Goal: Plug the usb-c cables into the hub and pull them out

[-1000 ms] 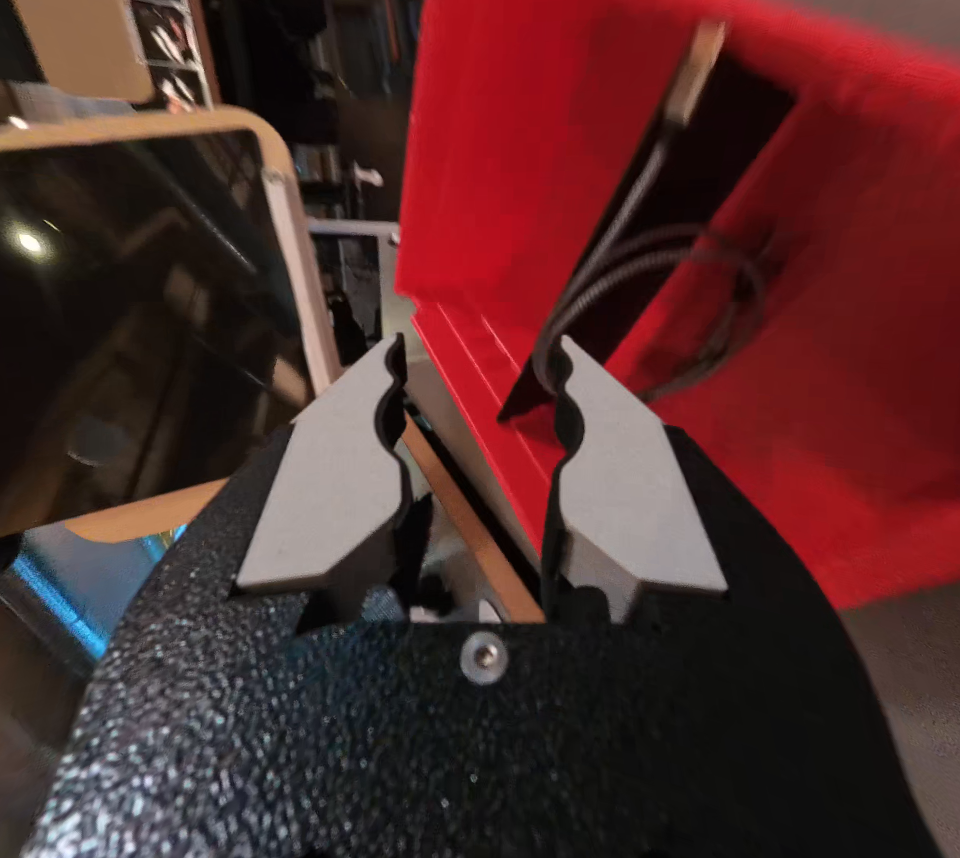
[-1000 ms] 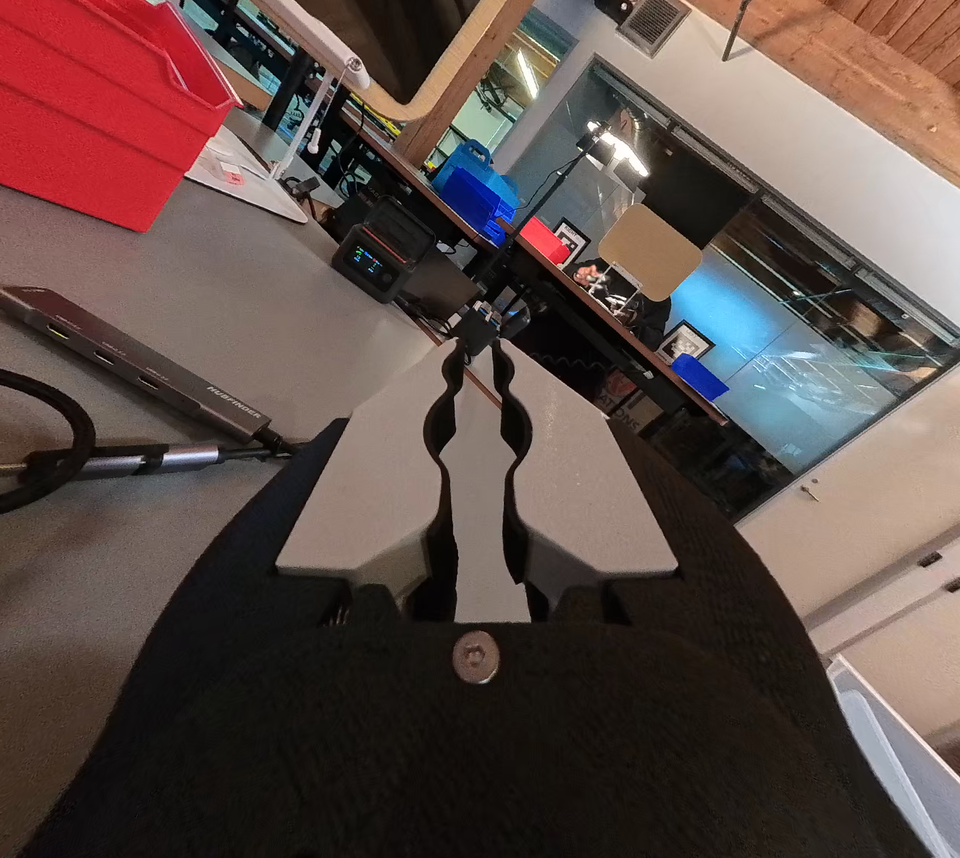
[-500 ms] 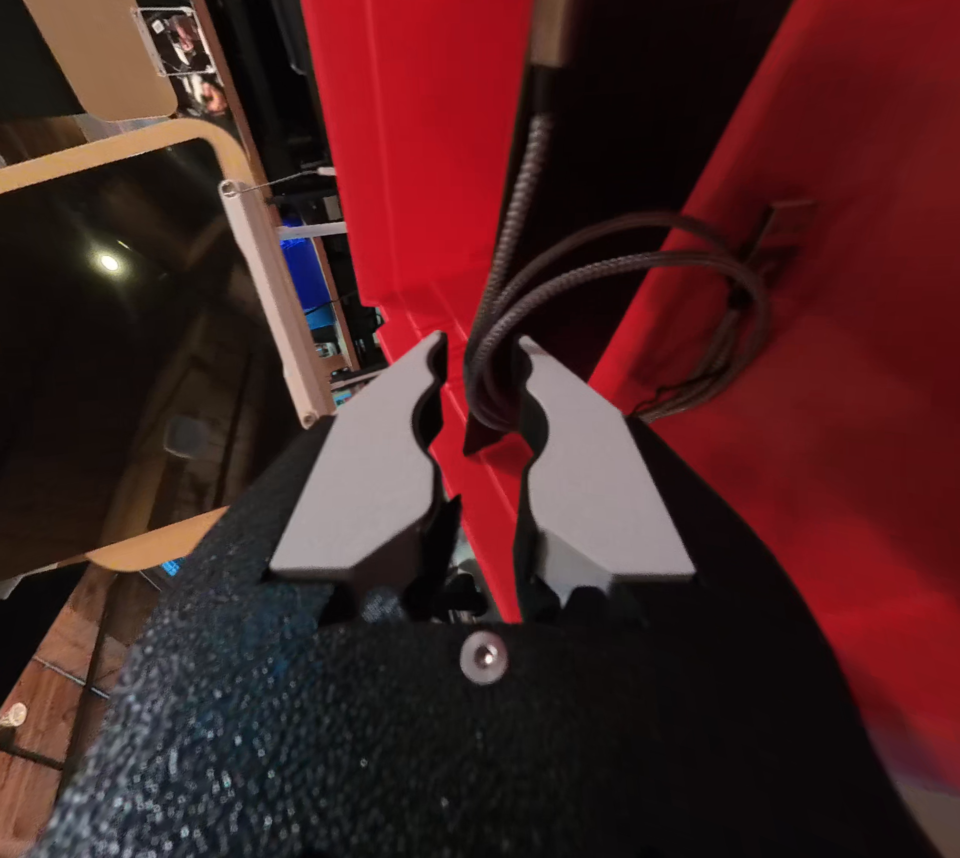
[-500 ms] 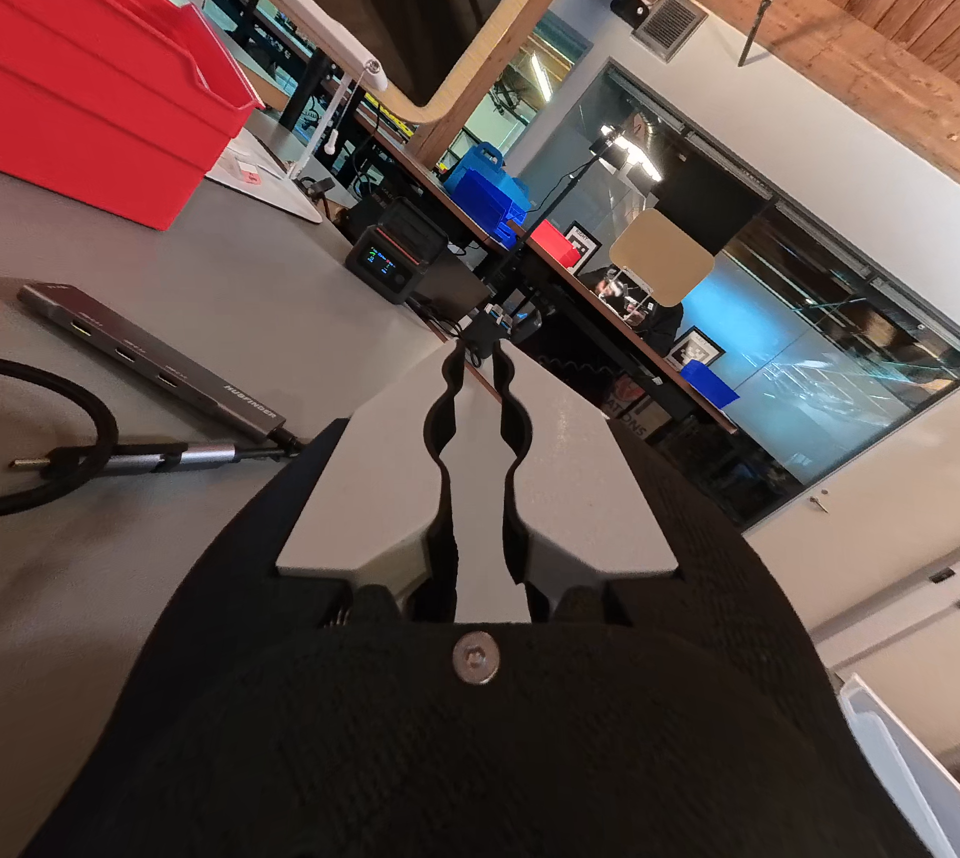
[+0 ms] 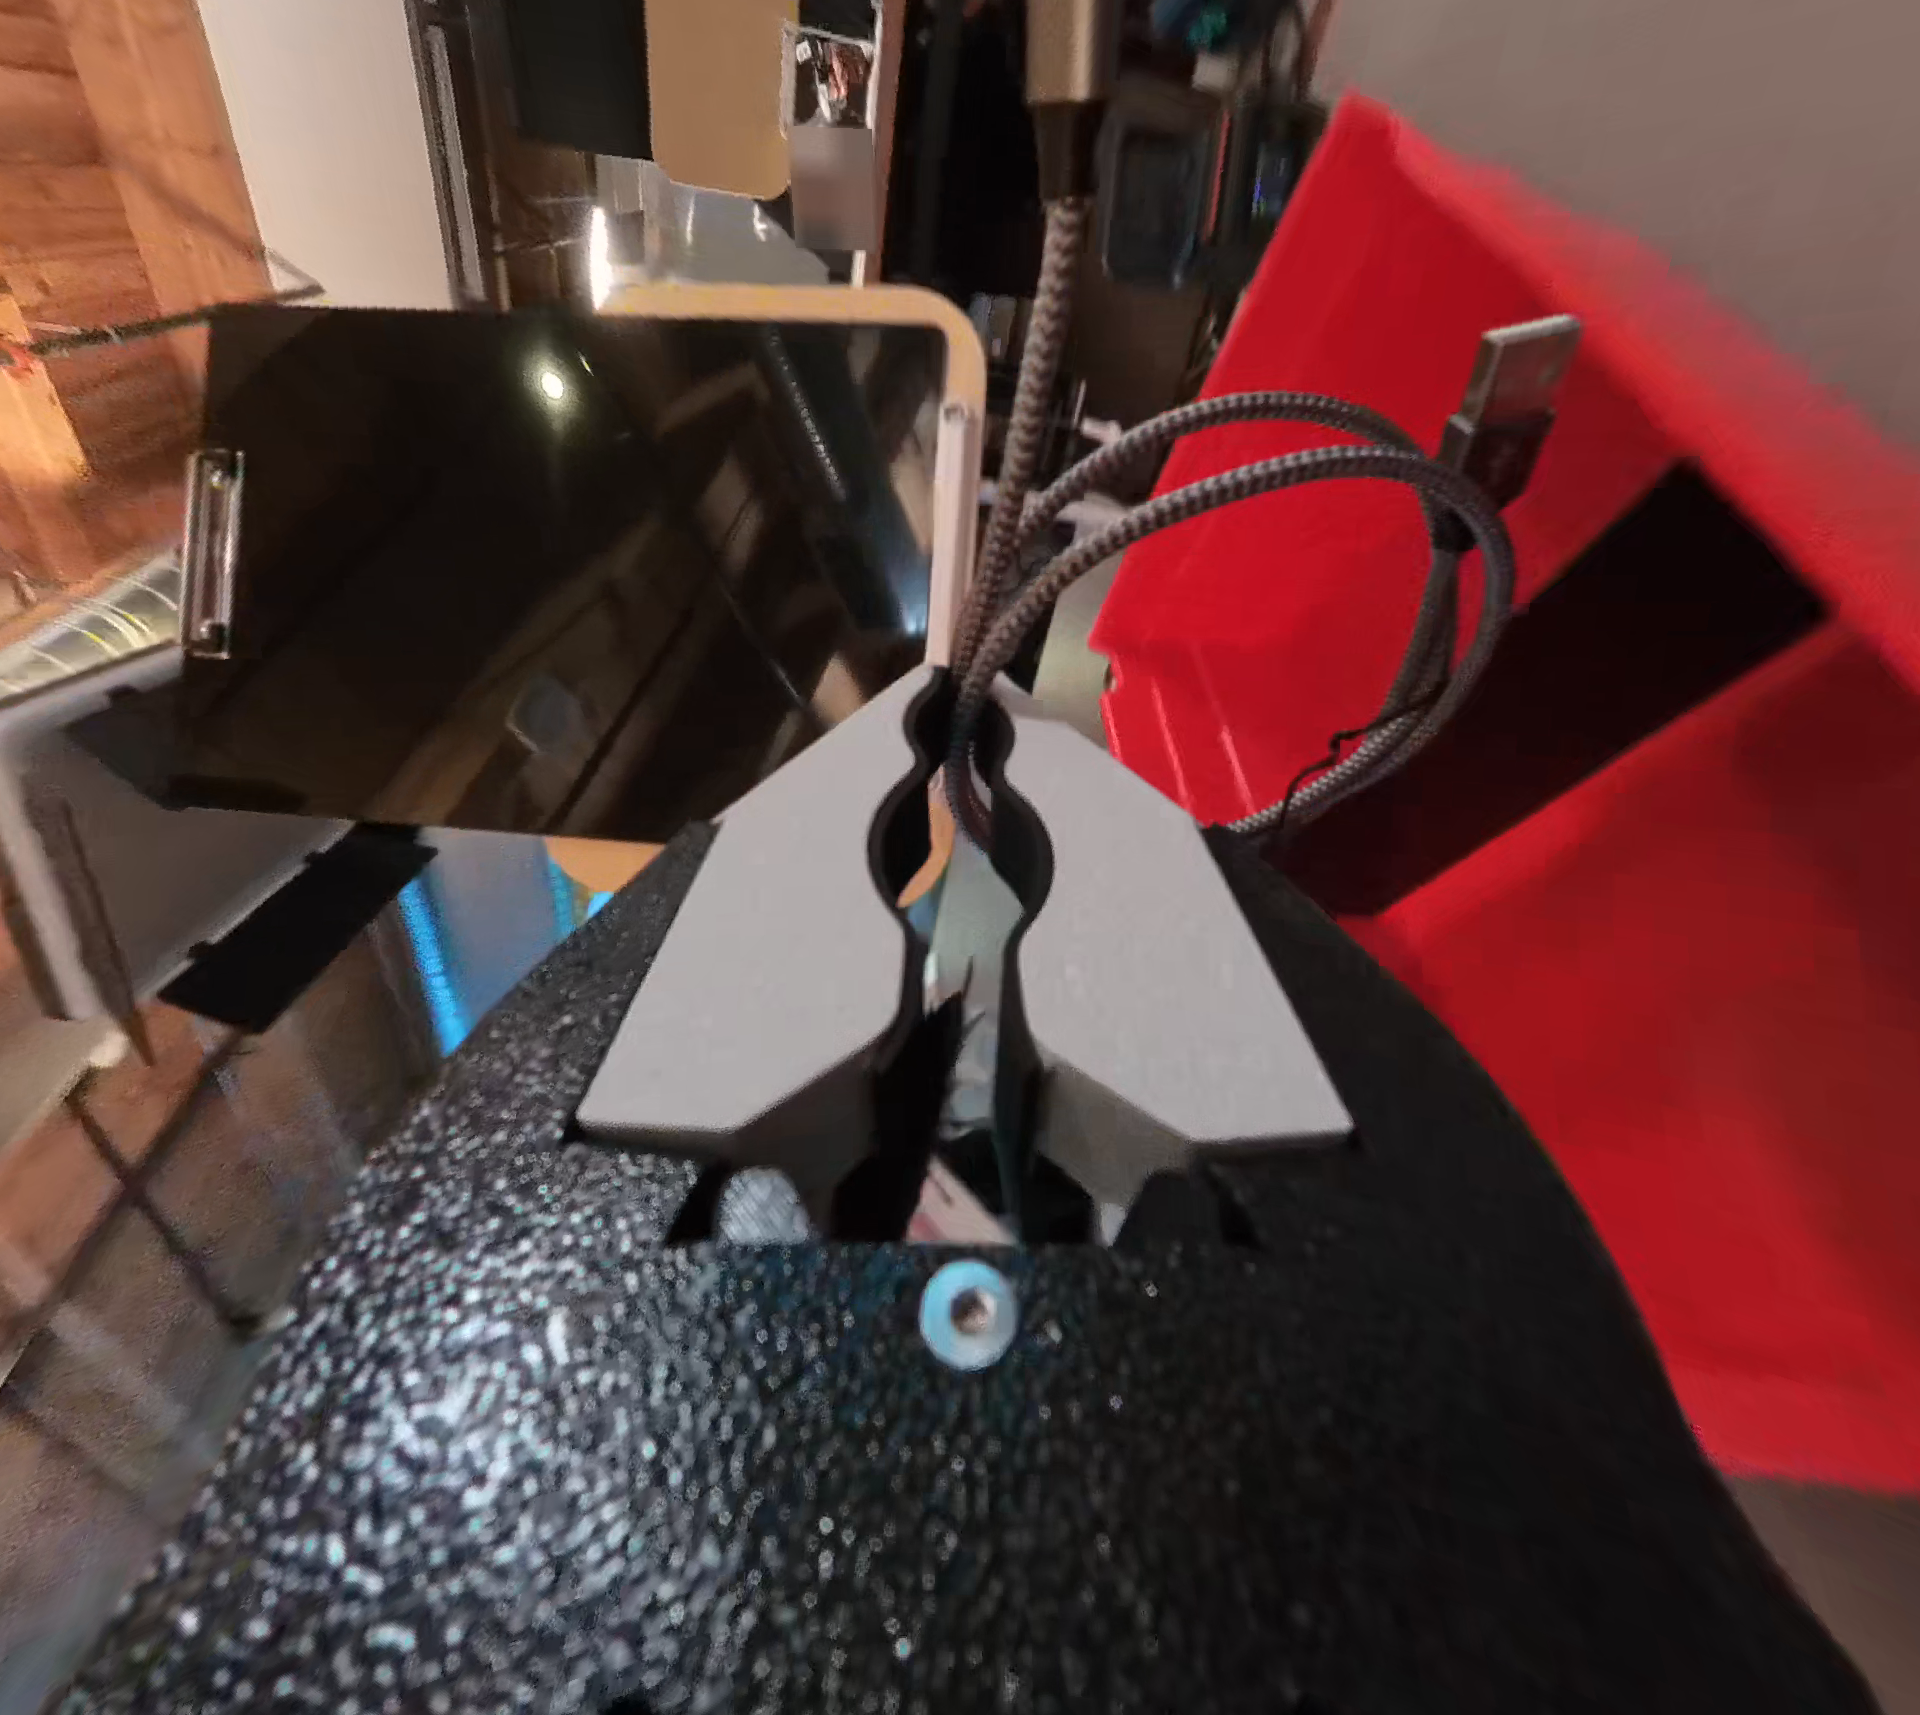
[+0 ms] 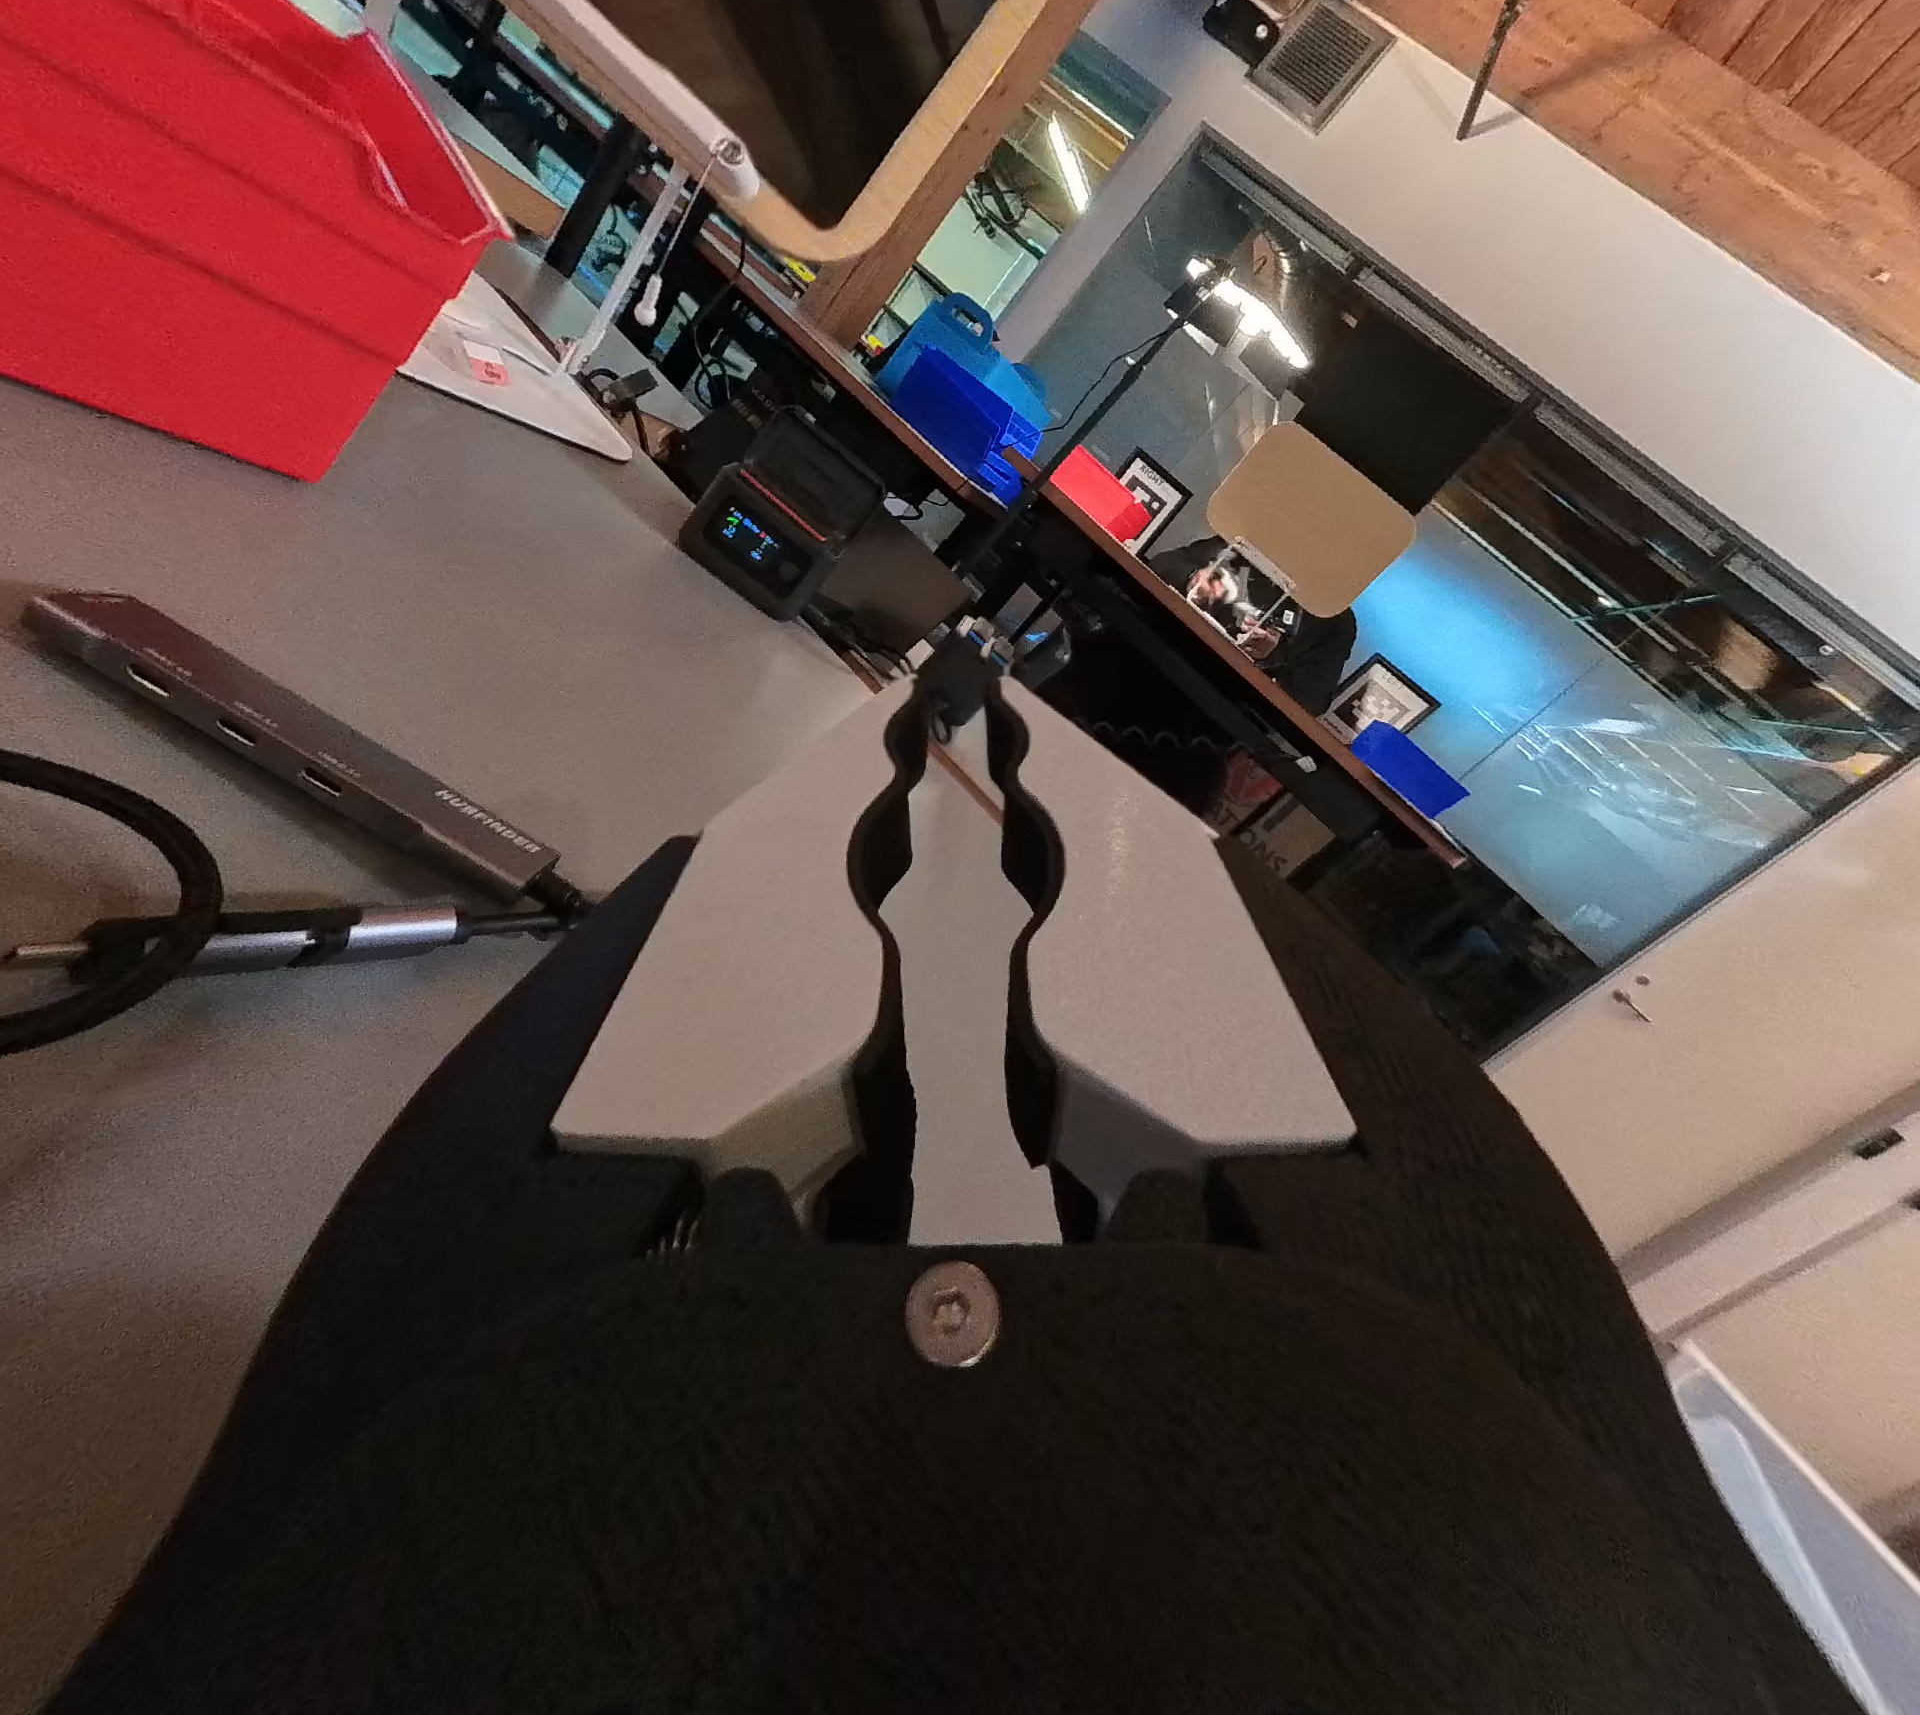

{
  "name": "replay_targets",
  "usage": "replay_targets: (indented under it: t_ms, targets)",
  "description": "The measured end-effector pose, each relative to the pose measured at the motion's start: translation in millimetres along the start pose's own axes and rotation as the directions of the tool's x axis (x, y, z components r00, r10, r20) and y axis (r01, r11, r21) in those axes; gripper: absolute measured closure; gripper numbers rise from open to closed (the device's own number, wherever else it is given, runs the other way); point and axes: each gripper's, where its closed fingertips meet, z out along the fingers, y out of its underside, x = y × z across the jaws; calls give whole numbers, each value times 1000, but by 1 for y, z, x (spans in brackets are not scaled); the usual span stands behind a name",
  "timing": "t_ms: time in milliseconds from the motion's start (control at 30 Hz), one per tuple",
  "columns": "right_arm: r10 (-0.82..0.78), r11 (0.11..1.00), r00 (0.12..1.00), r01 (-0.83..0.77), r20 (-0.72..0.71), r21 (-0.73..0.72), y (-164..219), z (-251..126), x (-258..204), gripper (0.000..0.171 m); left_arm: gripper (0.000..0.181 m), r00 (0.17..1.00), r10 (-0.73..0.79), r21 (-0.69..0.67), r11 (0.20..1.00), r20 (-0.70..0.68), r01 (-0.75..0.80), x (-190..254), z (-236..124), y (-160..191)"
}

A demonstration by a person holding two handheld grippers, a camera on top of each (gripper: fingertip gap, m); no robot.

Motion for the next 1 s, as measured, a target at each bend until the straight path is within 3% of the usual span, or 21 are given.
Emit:
replay_targets:
  t_ms: [167,267,333,467,633,733,867,1000]
  targets:
    - [-6,1000,999,6,-37,11,-4,-4,11,162,180,953,-272,48,959,-135,281,3,8,-79]
    - [3,1000,998,-4,-56,-7,1,-4,14,162,180,770,-460,108,825,-443,555,51,23,-150]
    - [6,1000,997,-8,-73,-17,4,-4,17,162,180,711,-511,71,786,-484,614,71,45,-171]
    - [-30,997,990,20,-135,-72,12,-4,28,162,180,582,-580,-178,779,-570,601,116,100,-180]
    - [-114,990,984,101,-138,-97,12,-1,27,163,180,468,-656,-372,738,-592,563,149,161,-181]
    - [-134,988,984,124,-115,-93,9,1,22,163,179,516,-676,-430,734,-526,525,154,190,-166]
    - [-150,985,986,143,-74,-93,7,4,14,165,127,418,-729,-477,676,-542,562,166,190,-170]
    - [-121,989,992,117,-32,-94,5,6,7,164,126,386,-691,-371,680,-611,632,159,158,-181]
